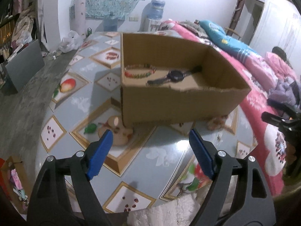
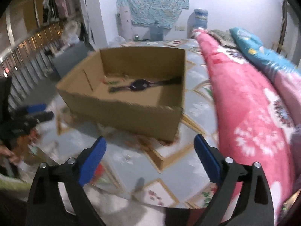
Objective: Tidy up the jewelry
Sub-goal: 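Move both grippers back toward the pink bead bracelet on the table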
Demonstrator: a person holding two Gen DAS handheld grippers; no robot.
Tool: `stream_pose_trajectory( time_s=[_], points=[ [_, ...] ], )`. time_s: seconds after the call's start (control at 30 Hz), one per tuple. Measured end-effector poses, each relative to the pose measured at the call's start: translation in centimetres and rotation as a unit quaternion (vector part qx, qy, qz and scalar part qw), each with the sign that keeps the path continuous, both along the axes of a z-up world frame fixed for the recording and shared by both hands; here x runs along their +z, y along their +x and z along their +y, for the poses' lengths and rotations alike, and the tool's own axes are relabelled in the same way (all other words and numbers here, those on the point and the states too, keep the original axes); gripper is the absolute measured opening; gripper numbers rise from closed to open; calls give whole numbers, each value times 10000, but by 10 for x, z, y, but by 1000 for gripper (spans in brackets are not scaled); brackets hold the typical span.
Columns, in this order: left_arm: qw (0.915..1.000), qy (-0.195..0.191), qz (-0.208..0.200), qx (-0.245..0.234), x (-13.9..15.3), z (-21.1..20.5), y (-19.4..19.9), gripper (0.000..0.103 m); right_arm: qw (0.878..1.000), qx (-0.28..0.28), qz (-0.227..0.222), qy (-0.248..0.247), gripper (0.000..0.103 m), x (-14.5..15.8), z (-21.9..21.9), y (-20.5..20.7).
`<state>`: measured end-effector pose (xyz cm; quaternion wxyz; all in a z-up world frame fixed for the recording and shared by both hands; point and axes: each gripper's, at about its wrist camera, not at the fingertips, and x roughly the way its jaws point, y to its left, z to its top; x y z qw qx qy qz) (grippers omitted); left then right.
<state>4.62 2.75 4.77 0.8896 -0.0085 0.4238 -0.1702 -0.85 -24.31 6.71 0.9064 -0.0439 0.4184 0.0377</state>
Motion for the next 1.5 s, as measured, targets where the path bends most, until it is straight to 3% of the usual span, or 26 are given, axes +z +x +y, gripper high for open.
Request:
stream_pose_trajectory(
  time_s=[0.1,0.3,0.73,0.9,1.27,1.5],
  points=[
    [9998,167,67,-41,-11,-8,-3,79,9991,-259,49,-333,96,-6,-10,-11],
    [9990,362,205,-139,-32,-23,-6,79,9982,-328,310,-397,96,-26,-22,-18],
    [9944,826,542,-364,-74,-53,18,79,9954,-335,893,107,96,-90,8,7],
    [9923,1010,571,-437,-82,-60,25,81,9935,-210,1118,-30,96,-106,17,18],
    [9915,1065,603,-434,-85,-61,30,94,9923,-141,1225,-128,97,-111,22,21],
    [9912,1077,651,-405,-85,-60,31,95,9897,-92,1421,-125,97,-110,24,25]
  ],
)
